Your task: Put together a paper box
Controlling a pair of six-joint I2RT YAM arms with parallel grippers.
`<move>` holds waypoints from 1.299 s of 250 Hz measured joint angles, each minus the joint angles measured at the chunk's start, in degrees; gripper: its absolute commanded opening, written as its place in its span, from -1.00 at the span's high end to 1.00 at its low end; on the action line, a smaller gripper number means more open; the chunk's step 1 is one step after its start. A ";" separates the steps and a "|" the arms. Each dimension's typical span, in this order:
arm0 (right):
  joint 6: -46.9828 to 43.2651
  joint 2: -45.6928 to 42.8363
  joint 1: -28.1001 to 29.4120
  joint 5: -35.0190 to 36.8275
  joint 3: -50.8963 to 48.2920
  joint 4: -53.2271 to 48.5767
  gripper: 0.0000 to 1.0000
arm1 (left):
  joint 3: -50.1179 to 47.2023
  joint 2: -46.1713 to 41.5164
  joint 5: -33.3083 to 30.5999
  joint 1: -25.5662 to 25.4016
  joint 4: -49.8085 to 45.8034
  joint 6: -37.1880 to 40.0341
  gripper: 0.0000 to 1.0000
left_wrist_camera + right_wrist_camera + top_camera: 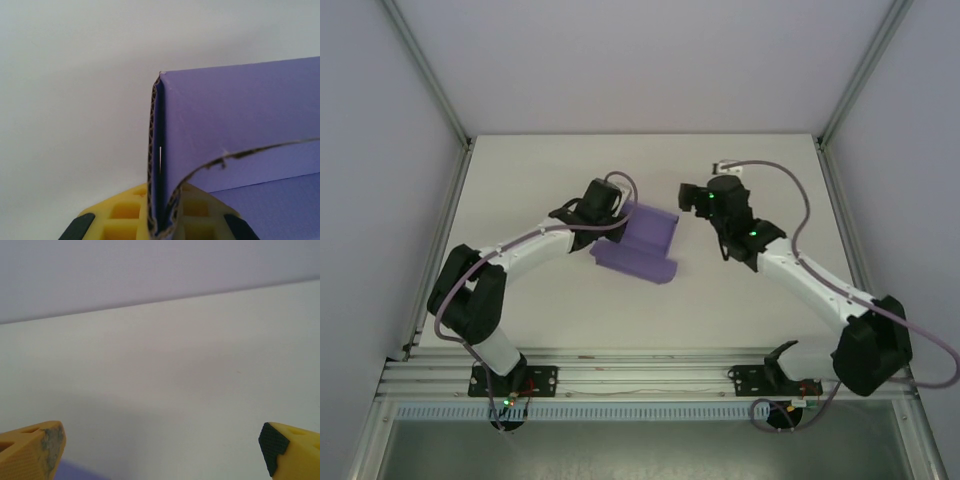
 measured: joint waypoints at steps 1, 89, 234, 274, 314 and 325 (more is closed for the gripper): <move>0.15 -0.24 -0.20 -0.07 0.02 -0.48 -0.99 | 0.13 0.00 0.20 0.00 -0.39 0.15 1.00; 2.25 -3.91 -3.54 -4.35 -0.35 -13.49 -0.99 | 19.65 14.53 -5.31 -7.91 -27.47 7.30 1.00; 3.80 -8.20 -7.08 -4.35 -6.64 -14.47 -0.99 | 38.21 37.51 -34.29 -12.66 -36.76 6.75 1.00; 4.22 -9.14 -7.98 -3.96 -6.84 -14.47 -1.00 | 37.57 37.40 -35.39 -12.85 -34.77 8.81 0.41; 4.17 -9.27 -8.20 -3.98 -6.93 -14.49 -0.99 | 37.42 36.68 -31.93 -12.59 -30.64 11.34 -0.20; 4.15 -9.40 -8.24 -3.98 -6.95 -14.51 -0.99 | 37.42 35.71 -30.45 -12.59 -30.12 12.20 -0.30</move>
